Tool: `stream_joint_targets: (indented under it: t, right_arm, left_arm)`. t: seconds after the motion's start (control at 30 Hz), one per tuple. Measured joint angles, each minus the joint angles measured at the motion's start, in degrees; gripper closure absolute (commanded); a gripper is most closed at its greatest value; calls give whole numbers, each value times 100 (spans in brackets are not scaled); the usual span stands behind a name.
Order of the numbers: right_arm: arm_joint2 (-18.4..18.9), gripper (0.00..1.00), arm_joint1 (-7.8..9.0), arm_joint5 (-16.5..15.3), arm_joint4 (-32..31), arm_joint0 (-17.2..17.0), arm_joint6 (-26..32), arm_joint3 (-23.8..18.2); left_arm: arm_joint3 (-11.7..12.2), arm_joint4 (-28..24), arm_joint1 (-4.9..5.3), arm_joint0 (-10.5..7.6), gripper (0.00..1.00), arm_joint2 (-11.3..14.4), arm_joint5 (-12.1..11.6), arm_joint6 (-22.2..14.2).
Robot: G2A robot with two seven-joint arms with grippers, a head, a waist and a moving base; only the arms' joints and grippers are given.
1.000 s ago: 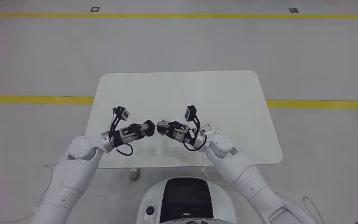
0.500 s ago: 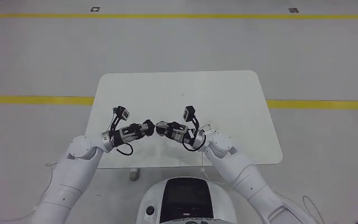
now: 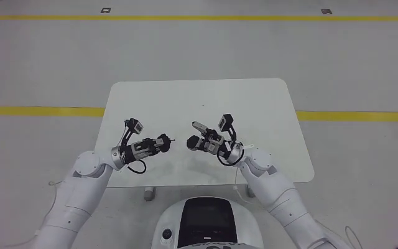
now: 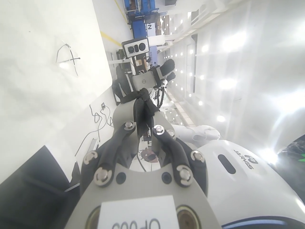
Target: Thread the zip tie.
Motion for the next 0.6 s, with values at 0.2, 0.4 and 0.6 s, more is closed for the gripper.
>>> stream_joint_targets:
  t: [0.2, 0.4, 0.6]
  right_arm:
    - [-3, 0, -1, -5, 8, 3, 4, 5]
    - [31, 0, 15, -31, -125, -6, -119, -47]
    - [341, 0, 179, 293, -1431, -193, -802, -651]
  left_arm:
    - [-1, 59, 2, -9, 100, -23, 0, 19]
    - [-170, 176, 0, 28, 100, -88, 0, 261]
    - [-293, -278, -7, 262, 100, -698, 0, 15]
